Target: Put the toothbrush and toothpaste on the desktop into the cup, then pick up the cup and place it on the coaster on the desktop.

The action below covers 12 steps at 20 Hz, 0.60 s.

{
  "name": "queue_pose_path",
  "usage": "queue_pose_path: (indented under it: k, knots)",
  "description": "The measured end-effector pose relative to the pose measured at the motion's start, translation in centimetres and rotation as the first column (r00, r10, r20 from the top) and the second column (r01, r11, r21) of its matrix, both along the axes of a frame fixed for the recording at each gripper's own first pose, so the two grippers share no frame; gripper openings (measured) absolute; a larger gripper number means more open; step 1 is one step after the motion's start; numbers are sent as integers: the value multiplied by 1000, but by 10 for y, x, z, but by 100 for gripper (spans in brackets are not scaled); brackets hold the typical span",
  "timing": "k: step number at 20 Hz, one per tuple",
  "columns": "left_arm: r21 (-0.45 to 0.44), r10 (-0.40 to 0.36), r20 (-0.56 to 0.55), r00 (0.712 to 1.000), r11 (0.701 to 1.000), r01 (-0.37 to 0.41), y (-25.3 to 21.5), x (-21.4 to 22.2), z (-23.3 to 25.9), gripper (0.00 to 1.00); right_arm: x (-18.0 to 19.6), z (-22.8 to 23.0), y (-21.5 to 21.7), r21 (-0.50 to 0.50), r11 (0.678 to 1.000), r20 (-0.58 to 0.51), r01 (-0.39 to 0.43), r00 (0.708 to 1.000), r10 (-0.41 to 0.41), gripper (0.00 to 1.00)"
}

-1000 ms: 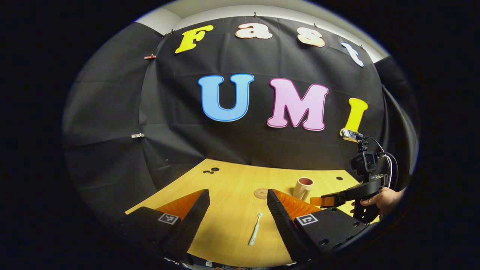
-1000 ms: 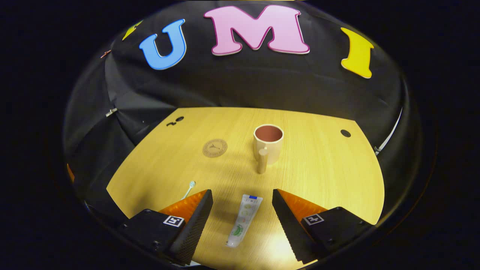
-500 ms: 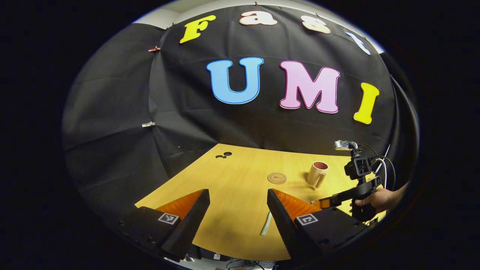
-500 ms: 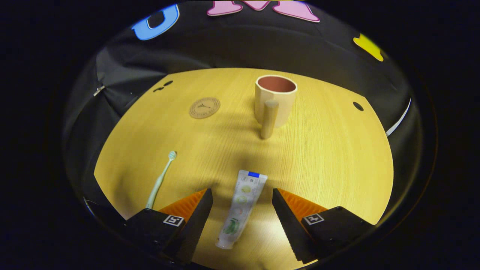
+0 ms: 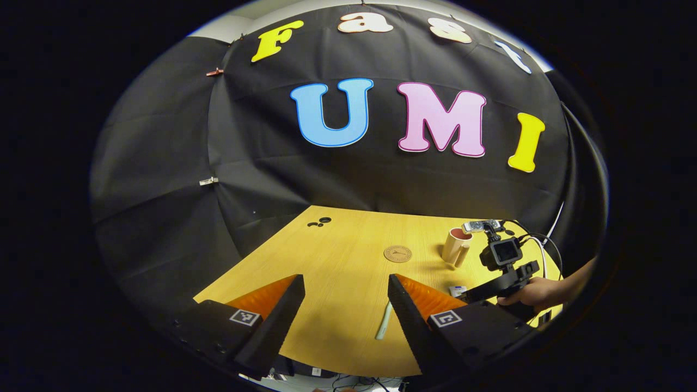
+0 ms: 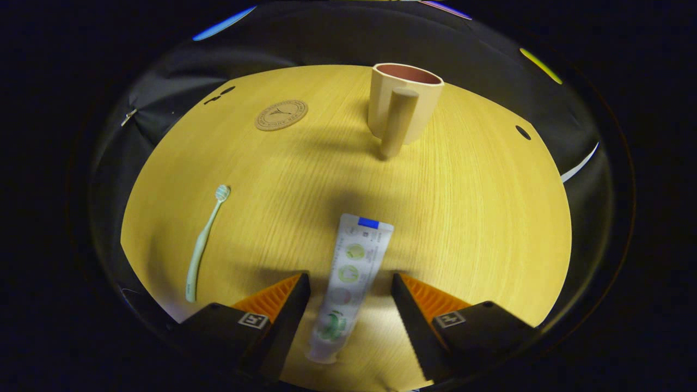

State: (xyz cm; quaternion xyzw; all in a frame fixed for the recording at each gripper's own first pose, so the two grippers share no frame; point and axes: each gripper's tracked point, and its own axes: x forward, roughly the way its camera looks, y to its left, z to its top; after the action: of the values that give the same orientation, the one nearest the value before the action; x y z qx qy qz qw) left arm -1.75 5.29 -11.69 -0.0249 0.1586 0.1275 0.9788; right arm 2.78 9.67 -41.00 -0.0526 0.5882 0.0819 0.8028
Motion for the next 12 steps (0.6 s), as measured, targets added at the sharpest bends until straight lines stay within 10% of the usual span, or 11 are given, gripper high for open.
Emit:
queue_pose_path:
  k: [5,12]
  knots:
    - [-23,-5,3,1000,1000,5,-3,-2,-2,98,-2,-1,5,-10,999,-41,35,999,-36,47]
    - [-21,-34,-13,999,999,33,-3,-4,-11,98,-4,0,7,0,1000,-38,-12,999,12,45]
